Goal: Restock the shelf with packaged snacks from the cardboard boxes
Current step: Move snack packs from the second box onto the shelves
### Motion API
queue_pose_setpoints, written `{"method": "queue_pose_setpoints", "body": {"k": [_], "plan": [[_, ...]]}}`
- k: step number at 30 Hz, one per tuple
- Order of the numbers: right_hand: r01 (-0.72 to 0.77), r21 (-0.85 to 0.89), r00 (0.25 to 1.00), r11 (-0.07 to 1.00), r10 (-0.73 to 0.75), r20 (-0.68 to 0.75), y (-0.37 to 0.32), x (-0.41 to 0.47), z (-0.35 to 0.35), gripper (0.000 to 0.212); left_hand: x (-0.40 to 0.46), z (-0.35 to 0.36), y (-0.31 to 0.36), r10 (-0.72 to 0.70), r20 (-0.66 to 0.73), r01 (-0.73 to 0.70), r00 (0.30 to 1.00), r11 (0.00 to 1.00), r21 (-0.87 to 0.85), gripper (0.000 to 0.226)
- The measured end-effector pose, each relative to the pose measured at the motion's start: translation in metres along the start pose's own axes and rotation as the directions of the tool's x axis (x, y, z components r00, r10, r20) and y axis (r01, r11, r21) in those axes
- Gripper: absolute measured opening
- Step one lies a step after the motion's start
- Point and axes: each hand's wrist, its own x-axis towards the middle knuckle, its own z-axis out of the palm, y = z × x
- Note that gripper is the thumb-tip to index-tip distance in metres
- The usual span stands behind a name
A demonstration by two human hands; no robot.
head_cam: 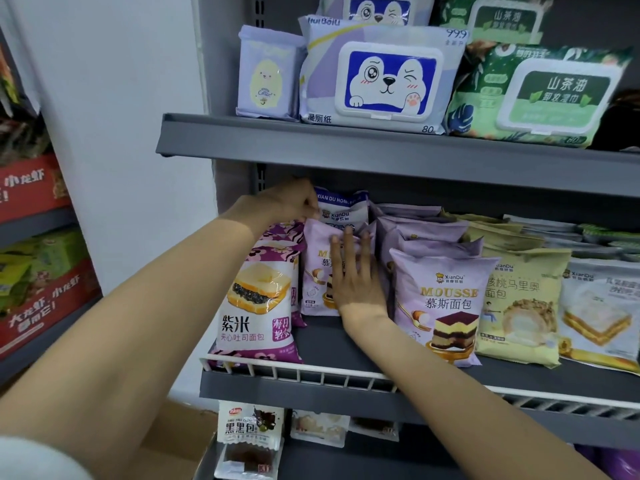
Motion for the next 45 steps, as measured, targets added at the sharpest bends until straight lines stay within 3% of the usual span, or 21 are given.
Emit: {"method": "queue_pose_setpoints", "body": {"k": [3, 5, 6, 7, 9, 12, 17, 21, 25, 27, 29, 32, 33, 35, 37, 39, 41, 45], "plan": [[-0.061, 0.012, 0.998, 0.998, 0.061, 0.02, -0.001, 0.0, -0.018, 0.061, -0.004, -0.002, -0.005, 0.027, -0.014, -0.027, 1.0, 1.0, -0.003, 0.019], [0.05, 0.002, 0.999, 0.999, -0.05, -0.005, 0.003, -0.001, -0.021, 0.061, -0.003, 0.002, -0.006, 0.014, -0.061, -0.015, 0.998, 1.0, -0.016, 0.019], [0.072, 0.054, 0.995, 0.996, -0.075, 0.06, 0.006, -0.001, -0.017, 0.072, -0.002, 0.004, -0.005, 0.001, -0.091, -0.003, 0.996, 1.0, -0.025, 0.019], [0.045, 0.064, 0.995, 0.997, -0.05, 0.086, 0.008, -0.001, -0.014, 0.1, -0.001, 0.006, -0.003, -0.019, -0.114, 0.016, 0.993, 0.999, -0.028, 0.019], [0.03, 0.01, 0.999, 0.999, -0.03, 0.021, 0.008, -0.004, -0.009, 0.137, 0.001, 0.011, -0.001, -0.058, -0.147, 0.055, 0.987, 0.998, -0.024, 0.02], [0.006, 0.026, 0.997, 1.0, -0.008, 0.077, 0.001, 0.001, -0.002, 0.148, 0.001, 0.016, -0.004, -0.143, -0.21, 0.141, 0.967, 0.99, -0.025, 0.023], [-0.012, -0.046, 0.996, 0.999, 0.016, 0.088, -0.003, 0.007, -0.006, 0.139, 0.0, 0.02, -0.004, -0.236, -0.25, 0.211, 0.939, 0.97, -0.122, 0.028], [-0.085, -0.181, 0.993, 0.98, 0.099, 0.069, -0.007, 0.01, -0.008, 0.136, -0.017, 0.016, -0.001, -0.172, -0.217, 0.132, 0.961, 0.974, -0.186, 0.027], [-0.114, -0.122, 0.984, 0.986, 0.128, 0.12, -0.01, 0.006, -0.016, 0.131, -0.047, 0.013, 0.0, -0.134, -0.225, 0.107, 0.965, 0.986, -0.128, 0.032], [-0.012, -0.021, 0.991, 1.0, 0.014, 0.132, -0.009, 0.002, -0.021, 0.124, -0.061, 0.011, 0.002, -0.141, -0.297, 0.122, 0.945, 0.989, -0.082, 0.032], [0.04, 0.177, 0.981, 0.983, -0.072, 0.181, -0.007, -0.01, -0.037, 0.105, -0.077, 0.011, 0.0, -0.182, -0.37, 0.168, 0.911, 0.983, -0.068, 0.031], [0.051, 0.532, 0.994, 0.845, -0.094, 0.053, -0.013, -0.028, -0.056, 0.077, -0.109, 0.011, -0.004, -0.268, -0.456, 0.205, 0.848, 0.961, -0.184, 0.043], [0.03, 0.651, 0.992, 0.759, -0.103, 0.075, -0.016, -0.03, -0.058, 0.074, -0.122, 0.012, -0.002, -0.347, -0.429, 0.223, 0.834, 0.923, -0.312, 0.052], [-0.013, 0.802, 0.976, 0.598, -0.166, 0.14, -0.026, -0.032, -0.06, 0.084, -0.145, 0.016, -0.001, -0.456, -0.243, 0.259, 0.856, 0.786, -0.562, 0.071], [-0.071, 0.862, 0.949, 0.502, -0.231, 0.213, -0.034, -0.035, -0.066, 0.108, -0.159, 0.02, -0.003, -0.446, -0.045, 0.347, 0.894, 0.752, -0.56, 0.087], [-0.092, 0.853, 0.923, 0.514, -0.277, 0.266, -0.039, -0.039, -0.068, 0.129, -0.165, 0.025, -0.012, -0.452, 0.033, 0.397, 0.891, 0.744, -0.538, 0.112], [-0.09, 0.834, 0.917, 0.545, -0.28, 0.283, -0.042, -0.042, -0.067, 0.135, -0.166, 0.027, -0.018, -0.432, 0.124, 0.42, 0.893, 0.704, -0.573, 0.123], [-0.082, 0.827, 0.931, 0.557, -0.253, 0.263, -0.048, -0.047, -0.066, 0.122, -0.163, 0.032, -0.025, -0.387, 0.203, 0.427, 0.899, 0.677, -0.599, 0.114]]}}
